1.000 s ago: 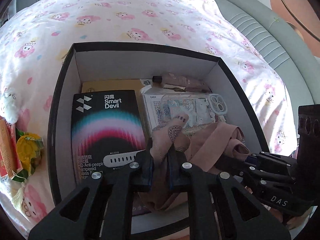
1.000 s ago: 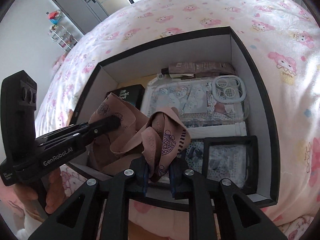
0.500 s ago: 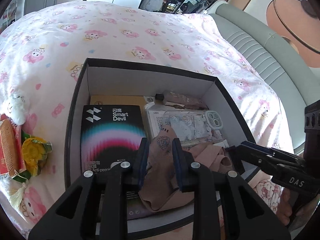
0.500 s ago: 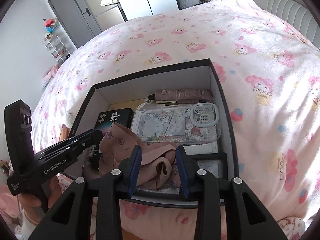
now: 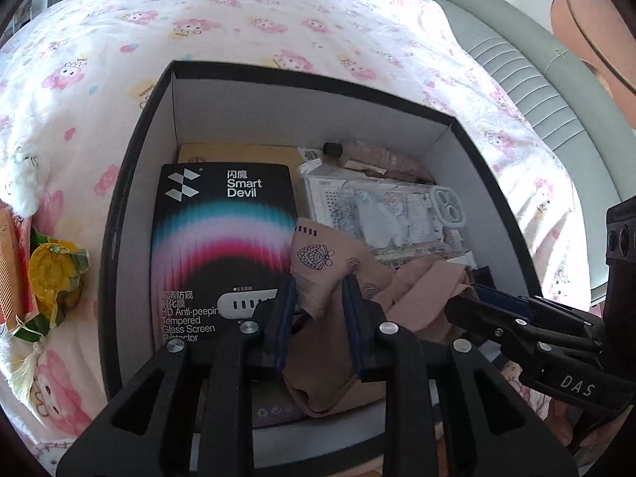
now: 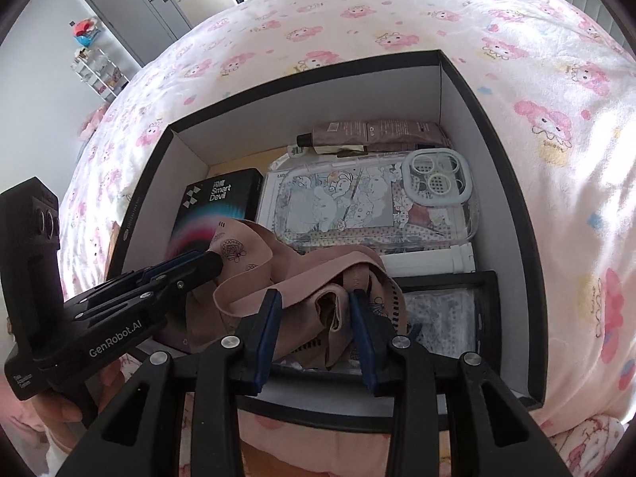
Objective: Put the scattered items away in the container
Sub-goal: 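Lower the pink cloth into the box and open both grippers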
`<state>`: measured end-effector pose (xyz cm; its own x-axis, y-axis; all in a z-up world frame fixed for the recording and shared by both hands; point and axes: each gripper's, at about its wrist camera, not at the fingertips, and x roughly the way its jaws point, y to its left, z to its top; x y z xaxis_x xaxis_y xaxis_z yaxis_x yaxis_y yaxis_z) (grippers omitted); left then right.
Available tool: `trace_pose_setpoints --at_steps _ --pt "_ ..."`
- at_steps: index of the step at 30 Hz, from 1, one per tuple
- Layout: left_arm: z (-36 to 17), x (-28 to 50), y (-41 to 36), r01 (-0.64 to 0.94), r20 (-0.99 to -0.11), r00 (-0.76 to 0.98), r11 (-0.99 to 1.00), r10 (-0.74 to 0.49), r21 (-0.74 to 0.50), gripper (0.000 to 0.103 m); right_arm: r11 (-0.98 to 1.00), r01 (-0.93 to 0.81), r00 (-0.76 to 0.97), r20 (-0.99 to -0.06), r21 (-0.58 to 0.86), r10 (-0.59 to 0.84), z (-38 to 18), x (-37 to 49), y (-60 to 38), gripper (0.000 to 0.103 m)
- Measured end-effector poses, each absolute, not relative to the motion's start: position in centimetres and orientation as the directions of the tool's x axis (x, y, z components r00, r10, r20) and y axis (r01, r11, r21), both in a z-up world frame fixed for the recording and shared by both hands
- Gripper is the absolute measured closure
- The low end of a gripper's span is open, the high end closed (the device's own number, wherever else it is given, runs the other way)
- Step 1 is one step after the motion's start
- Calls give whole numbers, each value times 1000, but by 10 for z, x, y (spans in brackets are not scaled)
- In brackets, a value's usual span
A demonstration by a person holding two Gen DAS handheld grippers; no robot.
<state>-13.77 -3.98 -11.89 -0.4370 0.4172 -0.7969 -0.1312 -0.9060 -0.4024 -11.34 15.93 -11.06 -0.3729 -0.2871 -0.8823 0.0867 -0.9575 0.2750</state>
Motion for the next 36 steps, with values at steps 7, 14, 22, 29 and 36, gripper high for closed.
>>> trace_pose_setpoints --at_steps 7,14,22,29,36 --pt "-55 -80 -34 -235 -694 -567 -895 443 -379 70 -970 108 -504 -829 218 -243 -61 -75 161 72" --pt "-11 -37 -30 -254 -648 -622 -896 440 -364 65 -956 151 -563 -773 253 -293 -24 -37 156 65" --pt "2 -11 -34 -254 -645 -629 -899 434 -357 65 -945 181 -569 -755 271 -326 -15 -7 144 65" --pt "0 3 -38 -256 -656 -621 -902 429 -347 65 -951 194 -583 -751 243 -311 -10 5 134 65" --pt "-4 14 -58 -225 -661 -629 -910 409 -349 65 -944 244 -578 -749 222 -326 -6 9 113 65"
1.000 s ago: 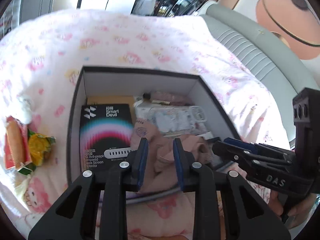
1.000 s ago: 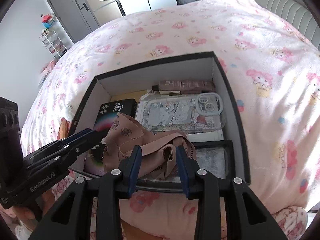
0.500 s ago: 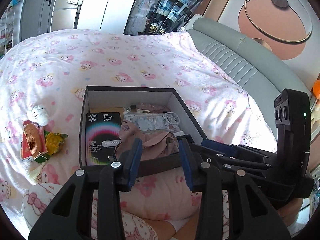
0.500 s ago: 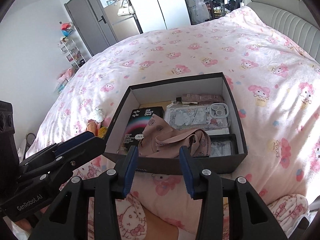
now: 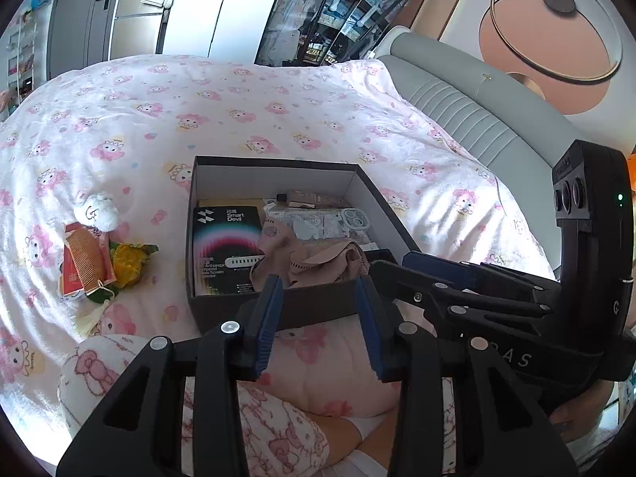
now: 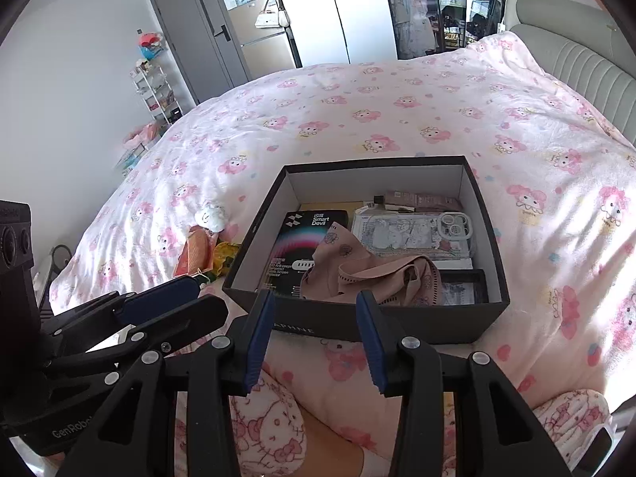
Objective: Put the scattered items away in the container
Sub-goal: 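Lower the pink cloth into the box and open both grippers, then move both grippers to the wooden comb on the bedspread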
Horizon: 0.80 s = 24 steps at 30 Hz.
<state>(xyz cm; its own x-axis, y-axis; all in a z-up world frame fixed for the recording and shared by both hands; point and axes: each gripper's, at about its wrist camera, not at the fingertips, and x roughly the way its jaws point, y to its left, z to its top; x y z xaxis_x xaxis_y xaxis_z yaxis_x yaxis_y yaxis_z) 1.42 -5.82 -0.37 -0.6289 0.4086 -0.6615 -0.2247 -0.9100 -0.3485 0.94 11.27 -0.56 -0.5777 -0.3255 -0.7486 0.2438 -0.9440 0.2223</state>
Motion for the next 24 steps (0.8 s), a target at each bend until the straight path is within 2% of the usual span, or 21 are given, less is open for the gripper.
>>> trace_pose_setpoints --at_steps 11,17,24 --pt "-19 28 -126 -72 -677 -666 -931 313 -359 65 -895 391 -484 -779 214 -398 -17 -7 43 65" --pt "-38 30 -186 62 -687 -678 -911 261 -408 64 -820 490 -354 -792 297 -498 -37 -30 -14 65" --pt "-71 18 -241 176 -721 -660 -890 211 -421 64 -807 515 -260 -844 289 -469 -65 -64 -66 65"
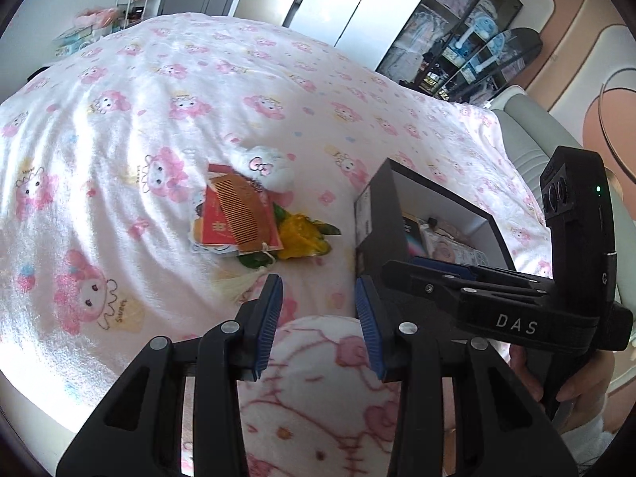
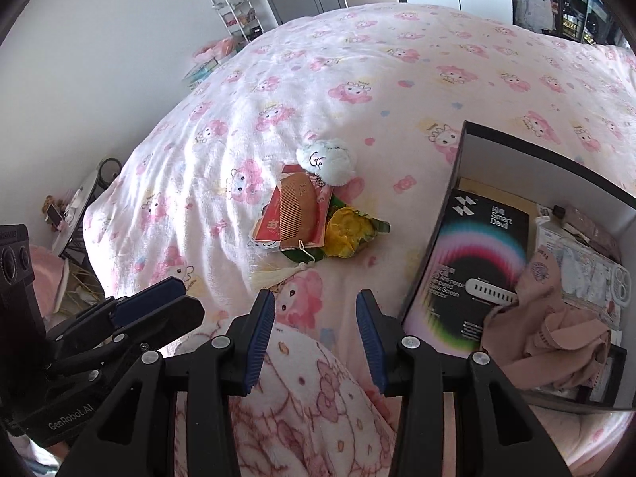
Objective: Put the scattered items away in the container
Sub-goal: 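Move both grippers to the wooden comb on the bedspread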
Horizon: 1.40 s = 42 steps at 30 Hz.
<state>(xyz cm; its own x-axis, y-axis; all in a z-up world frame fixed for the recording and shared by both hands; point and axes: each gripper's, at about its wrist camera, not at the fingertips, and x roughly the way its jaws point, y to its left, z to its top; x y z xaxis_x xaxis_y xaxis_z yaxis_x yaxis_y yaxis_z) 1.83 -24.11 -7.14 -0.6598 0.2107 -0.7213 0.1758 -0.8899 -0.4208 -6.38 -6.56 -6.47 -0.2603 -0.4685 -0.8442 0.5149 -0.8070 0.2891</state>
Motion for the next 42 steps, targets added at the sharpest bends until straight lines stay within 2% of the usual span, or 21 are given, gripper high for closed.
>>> trace_pose_setpoints --at_steps 3,7,12,16,22,23,24,25,26,31,34,36,42 --pt "-93 1 -263 210 -740 -635 -872 223 -443 65 -806 498 -200 -862 321 -467 -81 -85 -81 65" --pt "-136 -37 -294 269 -776 -546 -811 316 -520 66 -809 501 -143 -893 307 -427 -106 -109 -107 65" --pt "-172 -75 -321 314 -737 -502 -698 453 -643 66 -800 466 -50 -891 378 -451 -131 -131 -129 65" --pt "-192 -97 -321 361 -764 -433 -685 478 -633 66 -820 461 -67 -908 340 -414 -138 -142 -137 65" --pt "-218 -110 -317 391 -759 -390 -652 521 -649 67 -849 425 -92 -918 314 -386 -142 -148 -126 65" --pt "-216 -111 -316 390 -763 -392 -659 514 -644 75 -841 432 -93 -911 326 -401 -141 -146 -124 65" --pt "-215 -113 -315 386 -768 -392 -667 506 -637 92 -839 434 -91 -911 328 -403 -139 -144 -124 65" --pt "-215 -115 -315 383 -770 -390 -672 505 -634 98 -842 433 -92 -913 323 -398 -137 -141 -124 65" --pt "-213 -115 -313 379 -767 -390 -670 509 -638 99 -843 434 -95 -914 318 -394 -136 -139 -124 65" --pt "-201 -100 -295 321 -754 -387 -690 531 -649 99 -850 421 -107 -913 316 -392 -132 -136 -121 65" --pt "-196 -95 -302 332 -775 -399 -711 490 -620 98 -849 410 -92 -912 332 -401 -132 -137 -120 65" --pt "-198 -96 -311 371 -793 -398 -709 462 -600 88 -841 416 -76 -908 346 -411 -135 -137 -126 65" --pt "-186 -124 -337 373 -808 -456 -744 373 -554 81 -850 384 -54 -910 361 -411 -150 -152 -143 65"
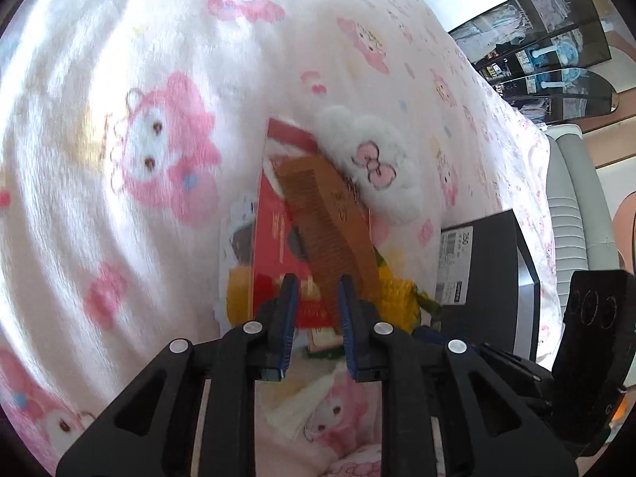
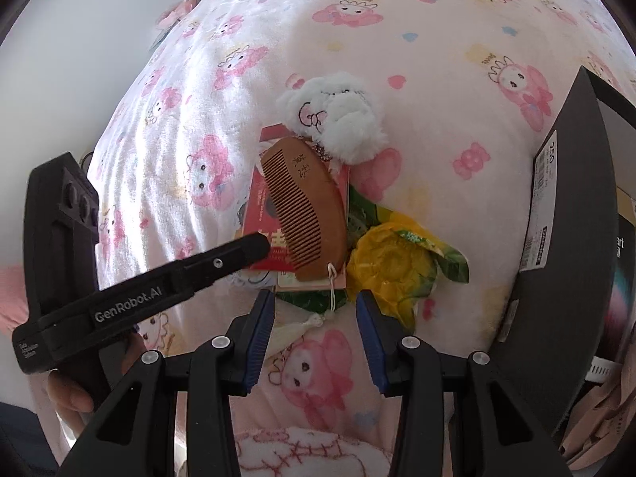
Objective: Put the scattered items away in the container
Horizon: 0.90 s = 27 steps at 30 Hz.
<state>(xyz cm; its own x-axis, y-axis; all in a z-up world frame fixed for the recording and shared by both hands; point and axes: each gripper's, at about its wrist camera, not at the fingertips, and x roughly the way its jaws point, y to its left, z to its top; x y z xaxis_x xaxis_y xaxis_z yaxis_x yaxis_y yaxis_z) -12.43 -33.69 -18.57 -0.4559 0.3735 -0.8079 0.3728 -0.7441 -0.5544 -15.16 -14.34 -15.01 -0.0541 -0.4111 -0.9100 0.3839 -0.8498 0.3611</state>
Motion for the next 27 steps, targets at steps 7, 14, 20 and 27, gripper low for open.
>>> trace_pose_setpoints --at_steps 7,14,20,27 --pt "-187 -187 -347 324 -860 -455 -856 232 -402 77 -860 350 -53 -909 372 -414 -162 -170 -148 57" --pt "-202 -194 -350 326 -867 -423 -849 262 -416 73 -856 363 -53 -909 368 -414 -162 -170 -147 57" --pt "-199 -161 -343 301 -870 -380 -848 313 -437 74 -852 377 -42 -912 363 -408 -160 -160 -148 57" --pt "-183 -135 -336 262 -860 -399 -860 318 -439 74 -863 345 -42 -912 370 -408 -162 -155 -138 57"
